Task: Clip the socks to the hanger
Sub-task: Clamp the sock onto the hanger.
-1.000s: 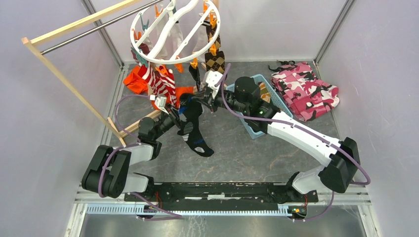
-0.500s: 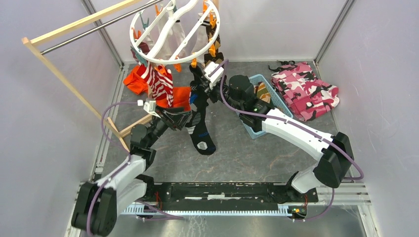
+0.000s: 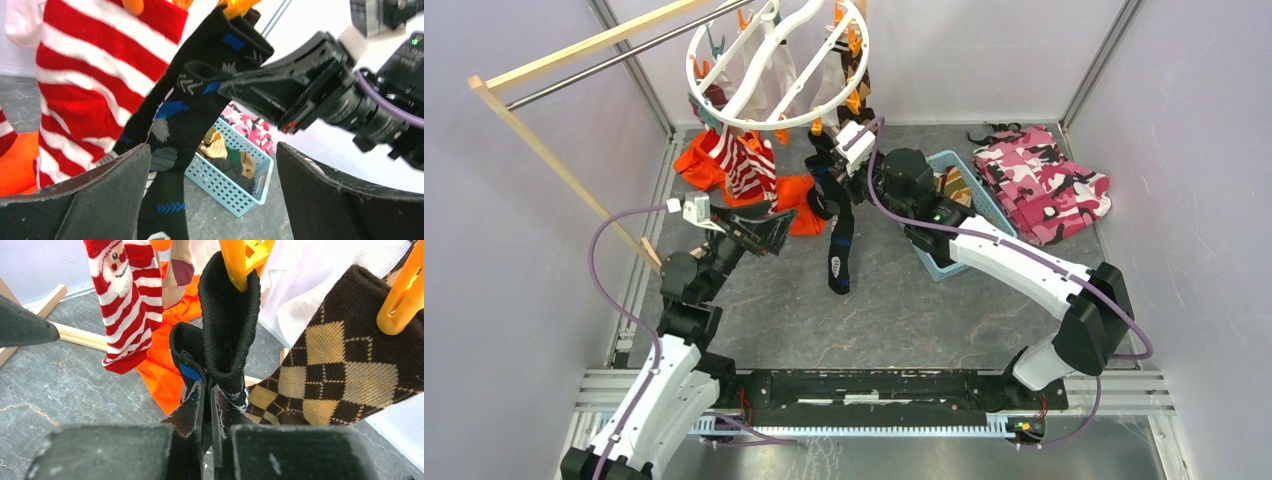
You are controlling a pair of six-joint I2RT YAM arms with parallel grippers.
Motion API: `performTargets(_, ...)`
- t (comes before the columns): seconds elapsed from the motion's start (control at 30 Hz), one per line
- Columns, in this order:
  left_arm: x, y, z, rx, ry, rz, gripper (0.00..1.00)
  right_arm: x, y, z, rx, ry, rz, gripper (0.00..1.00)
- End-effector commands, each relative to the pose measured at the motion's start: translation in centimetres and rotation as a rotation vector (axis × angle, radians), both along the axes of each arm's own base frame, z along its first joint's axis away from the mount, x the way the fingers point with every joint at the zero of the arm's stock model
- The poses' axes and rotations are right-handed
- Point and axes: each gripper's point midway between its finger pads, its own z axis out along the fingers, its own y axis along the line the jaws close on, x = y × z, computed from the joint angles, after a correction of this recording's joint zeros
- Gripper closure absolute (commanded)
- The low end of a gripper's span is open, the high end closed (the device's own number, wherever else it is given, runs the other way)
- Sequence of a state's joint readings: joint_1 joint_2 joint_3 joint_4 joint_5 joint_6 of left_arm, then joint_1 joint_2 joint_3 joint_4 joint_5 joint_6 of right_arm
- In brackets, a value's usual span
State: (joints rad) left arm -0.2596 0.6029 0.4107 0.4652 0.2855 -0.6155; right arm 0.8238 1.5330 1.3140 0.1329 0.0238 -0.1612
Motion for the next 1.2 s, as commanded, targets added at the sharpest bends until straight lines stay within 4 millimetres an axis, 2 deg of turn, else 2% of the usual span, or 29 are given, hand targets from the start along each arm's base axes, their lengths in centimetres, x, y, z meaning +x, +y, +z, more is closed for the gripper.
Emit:
performTargets(0.0,1.0,-0.5,3.4,-0.073,0.041,-0.017,0.0,0.2,0.1,3.4,0.063,-0.044,-0.005,1.0)
performTargets(0.23,2.6,-0.9,8.2,-0.132,0.015,-0.025,0.04,0.2,0.4,3.2,0.064,-0.038,0.004,1.0)
performTargets(0.37,3.8,-1.0,9.4,-0.13,0.041,-0.012,0.08,0.2,0.4,3.4,0.068,-0.039,0.007,1.0)
performTargets(0.73,7.3,0.0,8.8,-0.089,0.119,0.106,0.13,0.3,0.7,3.5,0.072,-0.036,0.008,1.0)
performTargets(1.17,8.9,-0.4,9.6,-0.052,0.051,0.113,0.17,0.3,0.8,3.6,0.073,-0.033,0.014,1.0)
